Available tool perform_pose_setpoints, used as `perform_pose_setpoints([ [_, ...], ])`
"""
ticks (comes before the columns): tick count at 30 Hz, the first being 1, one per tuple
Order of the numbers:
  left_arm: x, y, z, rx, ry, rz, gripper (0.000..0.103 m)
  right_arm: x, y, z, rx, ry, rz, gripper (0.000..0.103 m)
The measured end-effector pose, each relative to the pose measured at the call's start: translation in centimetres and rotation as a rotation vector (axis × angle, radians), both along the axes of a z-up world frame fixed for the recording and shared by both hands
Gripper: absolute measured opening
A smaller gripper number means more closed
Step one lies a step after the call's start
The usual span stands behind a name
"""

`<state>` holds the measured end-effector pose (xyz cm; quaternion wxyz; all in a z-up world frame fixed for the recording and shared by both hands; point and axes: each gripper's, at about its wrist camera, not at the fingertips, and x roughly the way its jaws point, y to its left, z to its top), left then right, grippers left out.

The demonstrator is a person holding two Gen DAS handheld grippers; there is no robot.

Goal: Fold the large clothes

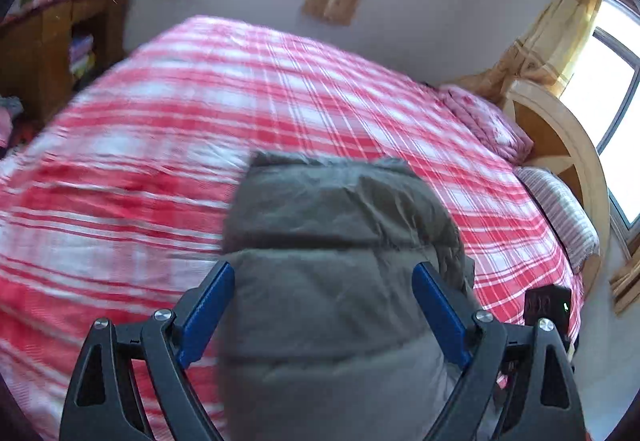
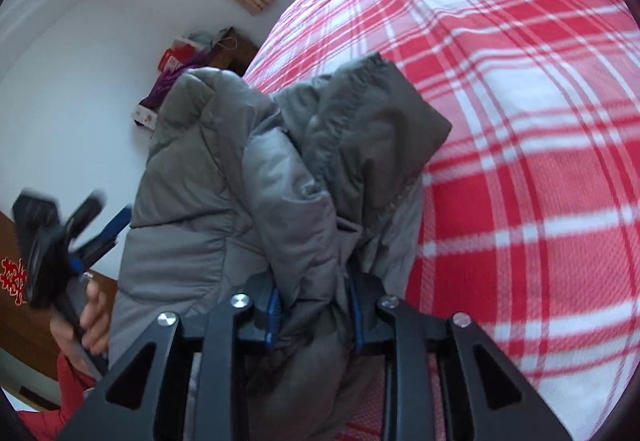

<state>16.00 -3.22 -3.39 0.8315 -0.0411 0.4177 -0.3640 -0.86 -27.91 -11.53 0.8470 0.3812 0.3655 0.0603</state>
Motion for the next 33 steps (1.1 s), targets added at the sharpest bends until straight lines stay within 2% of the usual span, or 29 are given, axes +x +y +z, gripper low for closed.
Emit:
perform_pose_setpoints([
  [3,-0.7,-2.3,-2.1,0.153,-0.088,0.013,0.091,-0.7,0.3,-0.8,0.001,0.001,-0.028,0.029],
  [6,-2.1,-3.3,-4.0,0.229,-0.180,0.035,0.094,-1.0,-0.1,-1.4,0.043,-0.010,-0.035,0.029],
  [7,-2.2,-3.2,-4.4,0.233,-0.194,0.043,0.095,-0.9,-0.2,-1.6,0.054,-0.014,-0.031,0.029],
  [10,-1.4,-3.3,-6.0,0.219,-0.169,0.071,0.098,-1.0,-0.7,-2.0,0.068,-0.019,-0.022,0.028],
  [14,-1.0,-4.5,-7.4,0.267,-0.175,0.118,0.102,-0.9,-0.7,-1.9,0.061,-0.016,-0.033,0.028],
  [16,-1.2,-5.1,-7.5,0.306,-0.191,0.126,0.102,-0.8,-0.4,-1.8,0.046,-0.015,-0.044,0.028],
  [22,-1.4,-4.9,-6.8,0.324,-0.170,0.103,0.102,-0.9,0.7,-0.9,0.009,0.023,-0.053,0.031],
  [26,-2.0,-3.4,-4.8,0.327,-0.164,0.060,0.102,-0.7,0.4,0.9,-0.005,0.124,-0.045,0.042],
  [29,-2.5,-1.1,-2.2,0.309,-0.213,0.060,0.102,-1.2,0.0,4.2,-0.107,0.163,-0.064,0.063],
  [31,-2.6,0.6,-0.9,0.287,-0.232,0.053,0.102,-1.8,-0.3,7.0,-0.169,0.146,-0.097,0.082],
  [33,-2.4,2.3,-0.4,0.253,-0.205,0.057,0.102,-1.9,-0.4,9.5,-0.185,0.121,-0.119,0.091],
])
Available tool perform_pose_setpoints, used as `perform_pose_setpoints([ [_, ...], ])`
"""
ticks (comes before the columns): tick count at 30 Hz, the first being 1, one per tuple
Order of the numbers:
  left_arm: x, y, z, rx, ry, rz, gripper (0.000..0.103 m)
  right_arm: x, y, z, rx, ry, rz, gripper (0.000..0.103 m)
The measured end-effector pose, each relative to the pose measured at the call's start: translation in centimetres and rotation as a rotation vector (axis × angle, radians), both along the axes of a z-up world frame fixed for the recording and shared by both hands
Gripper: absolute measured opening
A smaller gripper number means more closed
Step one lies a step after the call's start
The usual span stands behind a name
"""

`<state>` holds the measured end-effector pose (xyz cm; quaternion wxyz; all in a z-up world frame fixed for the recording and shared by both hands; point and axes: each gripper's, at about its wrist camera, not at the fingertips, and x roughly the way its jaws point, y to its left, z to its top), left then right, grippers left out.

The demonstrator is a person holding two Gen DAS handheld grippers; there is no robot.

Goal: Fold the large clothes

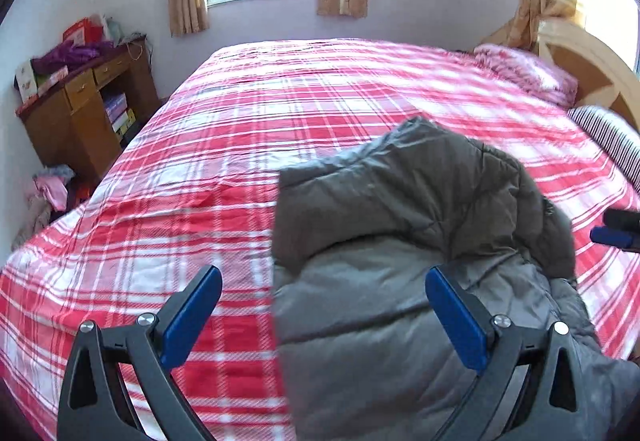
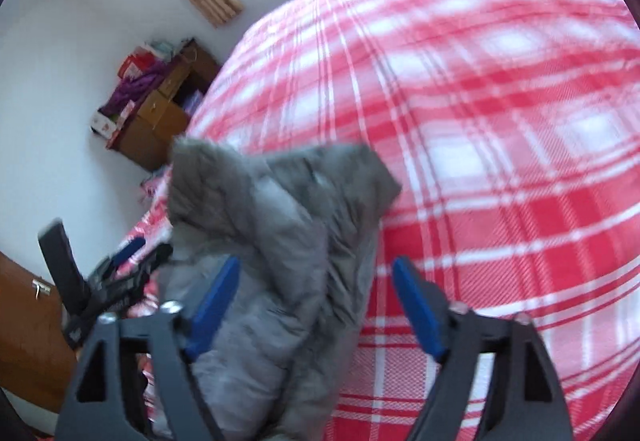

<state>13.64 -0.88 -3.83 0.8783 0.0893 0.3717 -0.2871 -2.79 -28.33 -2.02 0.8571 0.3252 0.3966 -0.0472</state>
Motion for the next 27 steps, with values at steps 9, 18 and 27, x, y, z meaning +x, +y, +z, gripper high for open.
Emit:
perform_pose_setpoints([
  [9,0.3,1.0,-4.3,-0.088,0.162,-0.035,0.102,3.6,3.2,-3.5,-0.114,0.120,0.048,0.103],
  [18,2.0,0.2,-8.6,-0.244,0.362,-0.028,0.102,3.1,3.2,-8.7,-0.097,0.009,0.054,0.103],
  [27,0.1,1.6,-7.3,-0.408,0.392,-0.126,0.066,4.0,5.8,-8.4,-0.030,-0.014,0.160,0.054],
])
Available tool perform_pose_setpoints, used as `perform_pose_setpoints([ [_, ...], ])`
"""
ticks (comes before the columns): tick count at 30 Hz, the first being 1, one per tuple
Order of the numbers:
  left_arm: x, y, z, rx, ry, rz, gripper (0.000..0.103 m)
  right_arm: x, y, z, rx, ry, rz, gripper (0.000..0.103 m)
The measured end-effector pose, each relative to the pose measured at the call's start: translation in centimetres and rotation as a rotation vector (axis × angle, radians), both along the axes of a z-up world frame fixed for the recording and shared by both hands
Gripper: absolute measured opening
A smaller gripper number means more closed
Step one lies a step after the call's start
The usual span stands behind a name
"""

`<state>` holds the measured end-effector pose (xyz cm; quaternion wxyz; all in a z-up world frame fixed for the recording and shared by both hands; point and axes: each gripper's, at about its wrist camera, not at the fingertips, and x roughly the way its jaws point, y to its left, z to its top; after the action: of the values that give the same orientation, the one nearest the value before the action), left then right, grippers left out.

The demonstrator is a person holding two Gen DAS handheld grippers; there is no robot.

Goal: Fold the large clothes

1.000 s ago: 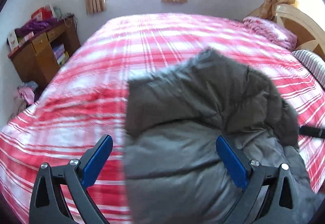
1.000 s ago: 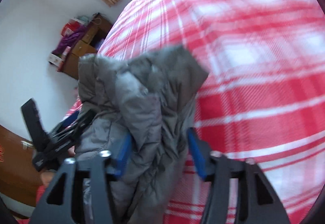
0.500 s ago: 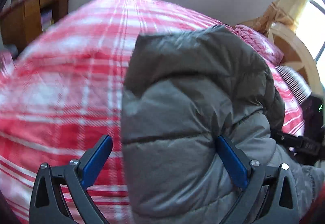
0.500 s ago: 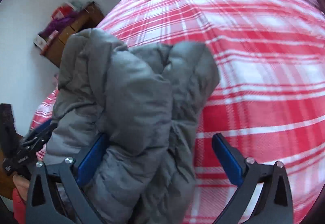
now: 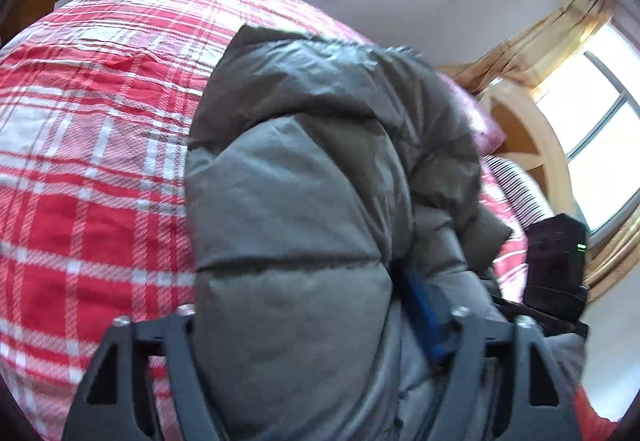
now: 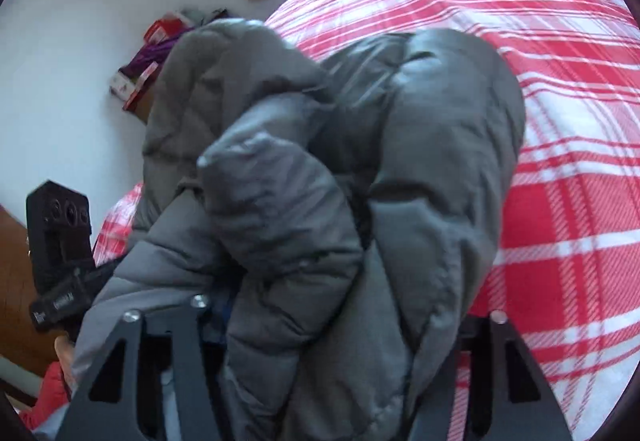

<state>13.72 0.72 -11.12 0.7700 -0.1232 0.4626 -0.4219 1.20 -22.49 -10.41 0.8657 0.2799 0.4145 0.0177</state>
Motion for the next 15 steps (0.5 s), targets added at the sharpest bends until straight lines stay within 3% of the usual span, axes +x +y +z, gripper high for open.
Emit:
perform_pose_setpoints([
  [2,-0.3,1.7,1.0,-0.042,-0.003,0.017,0.064,0.1,0.3,0.7,0.099,-0.018,0.033,0.047],
  [4,-0.7,4.3,2.8,-0.066,-0.032,0.055,0.064,0.4,0.7,1.1,0.131,-0.035,0.055,0.039],
  [9,-0.3,13.4,7.6,-0.104,-0.106,0.236,0.064,4.4,7.4,4.6,0.241,-0.153,0.267,0.036],
  [12,-0.7,19.1,10.7,-0.022,-0.184,0.379,0.064,8.4,12.4,6.6,0.303,-0.221,0.406,0.036],
  [15,-0.5,24.2,12.7,0.109,-0.261,0.543,0.064,12.8,18.3,7.9,0.333,-0.264,0.546,0.036],
])
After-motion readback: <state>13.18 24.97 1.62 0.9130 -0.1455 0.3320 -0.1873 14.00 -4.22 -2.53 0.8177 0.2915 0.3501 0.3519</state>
